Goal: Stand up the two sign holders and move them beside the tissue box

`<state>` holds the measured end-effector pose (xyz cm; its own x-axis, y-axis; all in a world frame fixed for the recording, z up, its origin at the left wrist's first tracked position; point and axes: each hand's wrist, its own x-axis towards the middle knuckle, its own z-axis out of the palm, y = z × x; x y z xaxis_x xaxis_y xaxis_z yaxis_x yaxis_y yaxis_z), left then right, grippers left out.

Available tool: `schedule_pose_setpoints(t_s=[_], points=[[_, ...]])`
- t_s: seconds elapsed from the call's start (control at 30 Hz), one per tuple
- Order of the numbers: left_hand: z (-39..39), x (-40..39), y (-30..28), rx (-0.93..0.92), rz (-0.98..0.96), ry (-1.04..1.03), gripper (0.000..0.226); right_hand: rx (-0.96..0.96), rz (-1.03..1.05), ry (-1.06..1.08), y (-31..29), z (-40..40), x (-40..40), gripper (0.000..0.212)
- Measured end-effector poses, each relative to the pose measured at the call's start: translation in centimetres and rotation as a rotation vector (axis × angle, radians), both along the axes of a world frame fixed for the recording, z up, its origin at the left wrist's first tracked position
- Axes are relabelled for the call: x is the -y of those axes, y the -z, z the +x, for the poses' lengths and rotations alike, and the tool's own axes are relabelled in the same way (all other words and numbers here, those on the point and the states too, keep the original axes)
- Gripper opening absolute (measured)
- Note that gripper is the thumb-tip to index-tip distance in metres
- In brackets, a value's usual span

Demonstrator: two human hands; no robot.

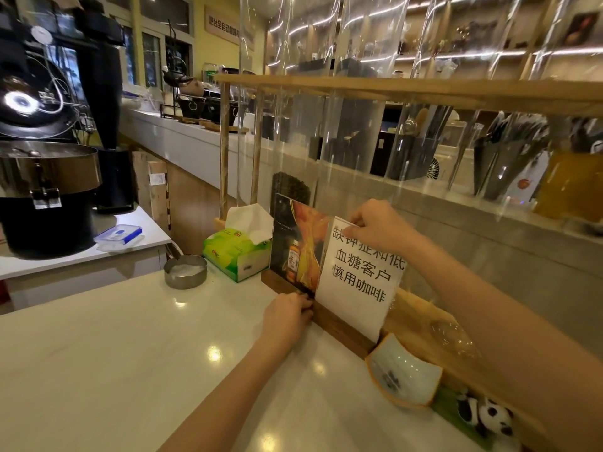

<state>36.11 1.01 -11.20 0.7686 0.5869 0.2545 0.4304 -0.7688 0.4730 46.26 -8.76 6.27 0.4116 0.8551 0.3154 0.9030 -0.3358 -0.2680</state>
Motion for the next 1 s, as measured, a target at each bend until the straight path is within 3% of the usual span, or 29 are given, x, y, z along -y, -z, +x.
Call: schedule_pose_setpoints(t_s=[0.47,0.63,0.7,0.9,1.0], points=[[-0.7,0.0,-0.4,-0.073,-0.120,0.096,0.042,0.024,-0.037,-0.011,0.1,-0.3,0.4,0.024],[-2.2,0.5,-1.6,-0.112,-0.185,0.141,0.043,0.371,-0.196,0.169,0.2,-1.9,0.1,0.028],[-3.2,0.5,-2.2,-0.062,-0.219,0.102,0.043,0.358,-0.118,0.174,0.4,-2.8,-0.2,0.035],[-7.6,0.5,-4.9,0.015,-0.224,0.040,0.040,0.171,0.402,-0.006,3.5,-6.9,-0.5,0.050],[-9.8,0.1,-5.4,0.057,-0.266,-0.017,0.043,-0.098,0.569,-0.128,5.6,-9.8,-0.5,0.045]])
